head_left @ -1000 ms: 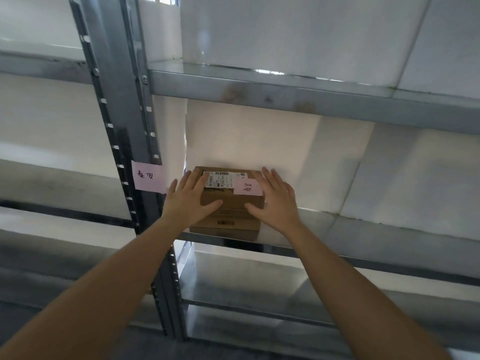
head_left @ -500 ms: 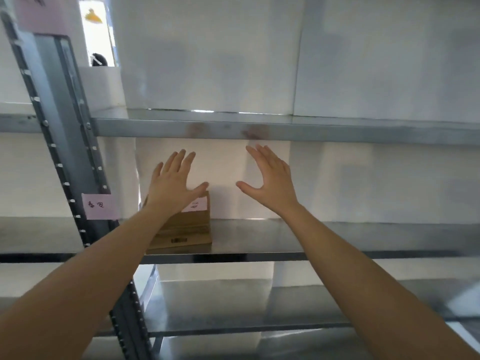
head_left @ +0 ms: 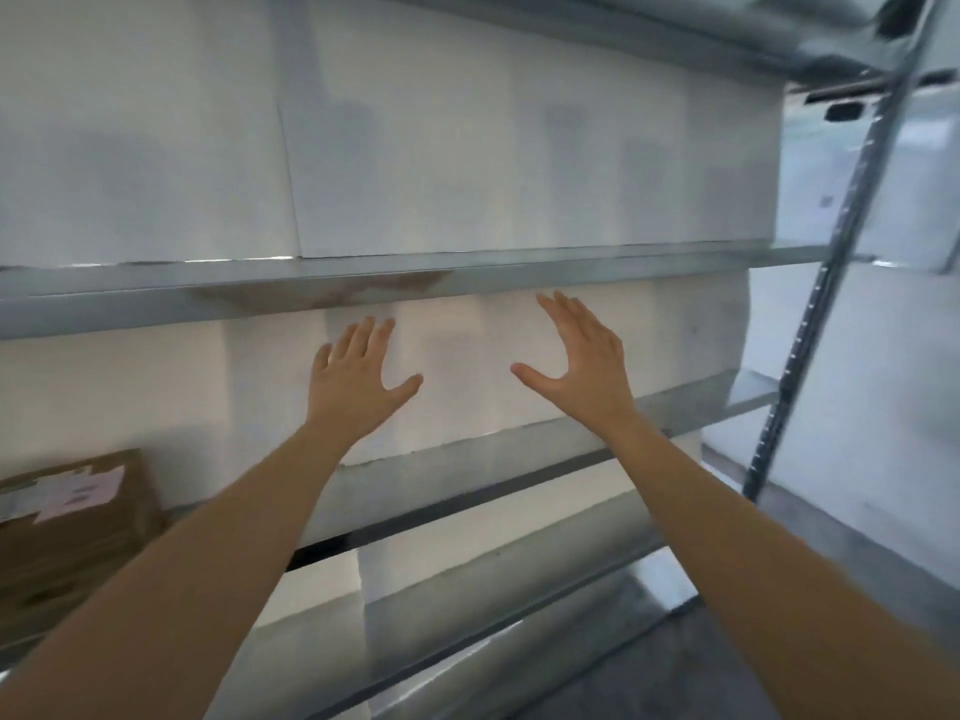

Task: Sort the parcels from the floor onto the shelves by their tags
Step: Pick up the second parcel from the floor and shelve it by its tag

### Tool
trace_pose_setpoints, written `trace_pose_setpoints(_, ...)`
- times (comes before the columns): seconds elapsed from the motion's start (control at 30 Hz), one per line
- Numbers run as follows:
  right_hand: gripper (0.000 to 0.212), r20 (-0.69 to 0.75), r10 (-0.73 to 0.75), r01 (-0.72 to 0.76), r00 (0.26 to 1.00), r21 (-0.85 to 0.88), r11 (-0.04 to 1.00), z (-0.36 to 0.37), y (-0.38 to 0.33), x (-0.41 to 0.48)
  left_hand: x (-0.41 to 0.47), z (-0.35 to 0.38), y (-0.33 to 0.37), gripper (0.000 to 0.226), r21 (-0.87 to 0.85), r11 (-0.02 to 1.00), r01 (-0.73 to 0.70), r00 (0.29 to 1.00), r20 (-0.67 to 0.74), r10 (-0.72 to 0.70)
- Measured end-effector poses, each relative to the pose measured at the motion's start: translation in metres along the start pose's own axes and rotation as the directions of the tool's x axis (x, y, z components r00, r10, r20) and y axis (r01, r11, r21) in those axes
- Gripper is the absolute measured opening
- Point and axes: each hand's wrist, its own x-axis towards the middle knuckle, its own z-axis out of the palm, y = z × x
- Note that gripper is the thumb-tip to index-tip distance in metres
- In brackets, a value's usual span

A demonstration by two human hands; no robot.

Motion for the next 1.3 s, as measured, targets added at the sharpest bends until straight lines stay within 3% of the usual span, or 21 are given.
trace_pose_setpoints(0.27,0.081,-0.094,0.242,-0.258,0.966,-0.246,0.934,-0.116,0.152,-0.043,0.057,0.069,0.174,0.075,-0.182,0.943,-0.278,0.958,0.014,0.285)
trace_pose_setpoints(0.4,0.089,-0.178,0.354,-0.394,0.918,-0.331,0.857,-0.158,0.212,-0.083,0.077,0.114,0.25,0.075,-0.25,0.868,-0.429,0.892,0.034,0.451)
trace_pose_setpoints(0.67,0.082,-0.294,0.522,-0.598,0.801,-0.447,0.665,-0.217,0.318,-0.13,0.12,0.19,0.412,0.072,-0.409,0.685,-0.603,0.744,0.022,0.668)
trace_pose_setpoints(1.13,0.081,-0.509,0.608,-0.785,0.609,-0.495,0.372,-0.295,0.507,-0.13,0.226,0.307,0.686,0.069,-0.482,0.386,-0.787,0.494,-0.117,0.862)
trace_pose_setpoints(1.3,0.078,-0.527,0.647,-0.826,0.551,-0.457,0.33,-0.309,0.584,-0.142,0.237,0.354,0.769,0.069,-0.519,0.315,-0.795,0.428,-0.111,0.897)
